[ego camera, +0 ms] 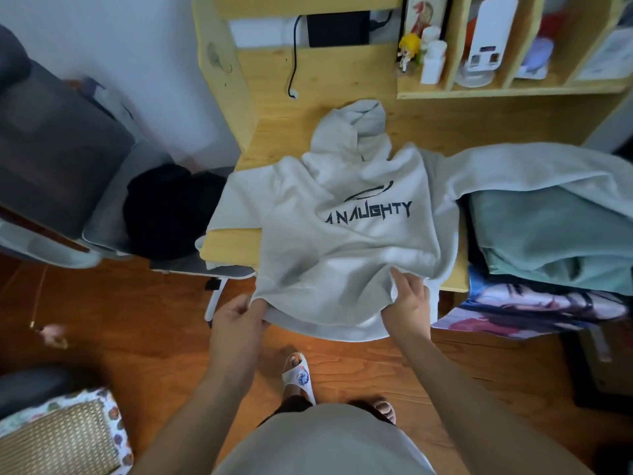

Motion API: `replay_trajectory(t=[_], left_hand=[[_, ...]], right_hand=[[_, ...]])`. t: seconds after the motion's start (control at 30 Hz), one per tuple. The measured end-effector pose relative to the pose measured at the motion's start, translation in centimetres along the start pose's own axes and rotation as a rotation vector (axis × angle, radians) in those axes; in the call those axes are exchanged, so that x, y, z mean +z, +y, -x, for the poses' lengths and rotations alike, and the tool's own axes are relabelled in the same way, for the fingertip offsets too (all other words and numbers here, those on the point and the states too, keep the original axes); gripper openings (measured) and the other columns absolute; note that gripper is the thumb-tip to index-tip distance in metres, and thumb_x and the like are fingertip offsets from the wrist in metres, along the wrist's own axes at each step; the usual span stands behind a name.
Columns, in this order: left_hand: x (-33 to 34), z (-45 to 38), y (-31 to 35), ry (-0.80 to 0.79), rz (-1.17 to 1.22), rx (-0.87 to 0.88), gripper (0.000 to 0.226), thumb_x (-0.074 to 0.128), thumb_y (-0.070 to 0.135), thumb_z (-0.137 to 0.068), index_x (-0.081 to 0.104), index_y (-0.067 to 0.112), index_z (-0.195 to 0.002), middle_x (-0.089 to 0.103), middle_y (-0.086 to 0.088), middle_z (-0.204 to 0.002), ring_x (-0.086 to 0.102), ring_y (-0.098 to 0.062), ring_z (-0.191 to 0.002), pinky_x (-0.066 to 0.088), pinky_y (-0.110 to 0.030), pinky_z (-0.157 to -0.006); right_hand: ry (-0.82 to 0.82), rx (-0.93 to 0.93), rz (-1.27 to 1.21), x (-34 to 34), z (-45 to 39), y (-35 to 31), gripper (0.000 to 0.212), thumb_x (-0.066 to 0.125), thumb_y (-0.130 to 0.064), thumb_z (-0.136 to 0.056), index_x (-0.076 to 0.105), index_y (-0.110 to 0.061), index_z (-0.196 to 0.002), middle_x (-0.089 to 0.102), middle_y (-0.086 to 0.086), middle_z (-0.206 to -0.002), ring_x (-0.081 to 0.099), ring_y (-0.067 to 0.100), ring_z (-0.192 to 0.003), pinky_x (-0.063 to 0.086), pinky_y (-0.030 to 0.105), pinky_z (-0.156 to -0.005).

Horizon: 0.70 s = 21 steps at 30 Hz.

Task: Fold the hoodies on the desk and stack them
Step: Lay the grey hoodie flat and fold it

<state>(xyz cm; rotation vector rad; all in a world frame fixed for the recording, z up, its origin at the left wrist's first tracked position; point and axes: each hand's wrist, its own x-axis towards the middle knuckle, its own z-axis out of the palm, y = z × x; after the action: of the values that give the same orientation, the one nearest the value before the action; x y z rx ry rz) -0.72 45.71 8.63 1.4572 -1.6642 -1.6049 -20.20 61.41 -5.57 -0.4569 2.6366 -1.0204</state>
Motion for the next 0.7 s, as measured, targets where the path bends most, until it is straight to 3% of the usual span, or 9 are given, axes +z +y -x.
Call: replay_trajectory(t=[0.1, 0.2, 0.33, 0.4, 0.43, 0.5, 0.53, 0.63, 0.7], left_hand=[[0.2, 0.2, 0.5, 0.033, 0.153, -0.038, 0.018, 0.065, 0.015, -0.096, 0.072, 0.0, -0.09, 0.069, -0.015, -0.086, 0.067, -0.02, -0.089, 0.059, -0.036, -0.086], [-0.1, 0.1, 0.8, 0.096, 0.288, -0.057, 0.019, 0.066, 0.014, -0.096, 0.077, 0.015, -0.08, 0.073, -0.007, -0.09, 0.07, -0.02, -0.094, 0.057, -0.035, -0.083], [-0.6, -0.5, 0.1, 0.185, 0.296, -0.034, 0.02, 0.062, 0.01, -0.096, 0.079, 0.017, -0.087, 0.074, -0.004, -0.1, 0.07, -0.022, -0.094, 0.057, -0.037, -0.083], [-0.6, -1.1, -0.7, 0.244, 0.217, -0.016, 0.021, 0.06, 0.012, -0.095, 0.078, 0.022, -0.091, 0.071, 0.0, -0.09, 0.064, -0.022, -0.084, 0.052, -0.038, -0.077], [-0.7, -1.4, -0.9, 0.275, 0.166, -0.001, 0.024, 0.057, 0.014, -0.094, 0.076, 0.024, -0.084, 0.068, 0.002, -0.082, 0.06, -0.023, -0.079, 0.05, -0.04, -0.072], [-0.9, -2.1, -0.9, 0.322, 0.07, 0.04, 0.03, 0.052, 0.012, -0.092, 0.057, 0.022, -0.063, 0.055, -0.002, -0.068, 0.048, -0.024, -0.065, 0.042, -0.042, -0.06], [-1.1, -2.5, -0.6, 0.342, 0.034, 0.053, 0.03, 0.05, 0.009, -0.09, 0.046, 0.02, -0.063, 0.044, -0.005, -0.065, 0.039, -0.023, -0.061, 0.035, -0.041, -0.056], [-1.6, -4.2, 0.4, 0.39, 0.056, 0.05, 0.021, 0.046, 0.002, -0.092, 0.038, 0.015, -0.078, 0.032, -0.002, -0.068, 0.028, -0.017, -0.058, 0.026, -0.037, -0.054], [-1.8, -5.4, 1.2, 0.4, 0.118, 0.013, 0.016, 0.043, 0.0, -0.094, 0.04, 0.015, -0.087, 0.039, -0.001, -0.077, 0.039, -0.018, -0.068, 0.032, -0.028, -0.059]], right_hand=[[0.063, 0.064, 0.022, -0.2, -0.6, 1.0, 0.067, 0.055, 0.008, -0.076, 0.061, -0.018, -0.137, 0.052, 0.014, -0.132, 0.043, 0.037, -0.116, 0.043, 0.045, -0.097], [0.193, 0.23, -0.067, -2.1, -1.8, 1.9, 0.051, 0.051, 0.002, -0.077, 0.073, -0.016, -0.121, 0.06, 0.016, -0.121, 0.052, 0.041, -0.108, 0.045, 0.042, -0.092], [0.37, 0.274, -0.209, -8.2, -3.5, -0.3, 0.041, 0.043, 0.011, -0.073, 0.062, -0.007, -0.105, 0.061, 0.015, -0.095, 0.055, 0.035, -0.089, 0.039, 0.036, -0.072], [0.485, 0.163, -0.197, -11.8, -3.6, -1.9, 0.038, 0.041, 0.009, -0.077, 0.058, -0.009, -0.106, 0.058, 0.017, -0.085, 0.052, 0.035, -0.079, 0.039, 0.038, -0.066], [0.536, 0.08, -0.156, -13.2, -3.6, -2.4, 0.036, 0.043, 0.007, -0.078, 0.058, -0.009, -0.106, 0.059, 0.02, -0.083, 0.053, 0.037, -0.076, 0.039, 0.04, -0.064], [0.591, -0.106, -0.018, -15.4, -3.7, -2.9, 0.029, 0.051, 0.004, -0.079, 0.061, -0.005, -0.104, 0.062, 0.025, -0.081, 0.055, 0.043, -0.071, 0.037, 0.04, -0.061], [0.594, -0.212, 0.058, -16.2, -3.8, -2.9, 0.027, 0.055, 0.004, -0.077, 0.062, -0.003, -0.101, 0.063, 0.025, -0.08, 0.056, 0.044, -0.068, 0.036, 0.039, -0.059], [0.479, -0.47, 0.255, -17.5, -3.9, -1.6, 0.036, 0.06, 0.013, -0.065, 0.063, 0.0, -0.099, 0.062, 0.021, -0.085, 0.058, 0.044, -0.063, 0.043, 0.038, -0.054], [0.372, -0.531, 0.37, -18.0, -3.6, -0.1, 0.05, 0.06, 0.016, -0.06, 0.062, -0.001, -0.106, 0.058, 0.019, -0.093, 0.058, 0.044, -0.067, 0.044, 0.039, -0.054]])
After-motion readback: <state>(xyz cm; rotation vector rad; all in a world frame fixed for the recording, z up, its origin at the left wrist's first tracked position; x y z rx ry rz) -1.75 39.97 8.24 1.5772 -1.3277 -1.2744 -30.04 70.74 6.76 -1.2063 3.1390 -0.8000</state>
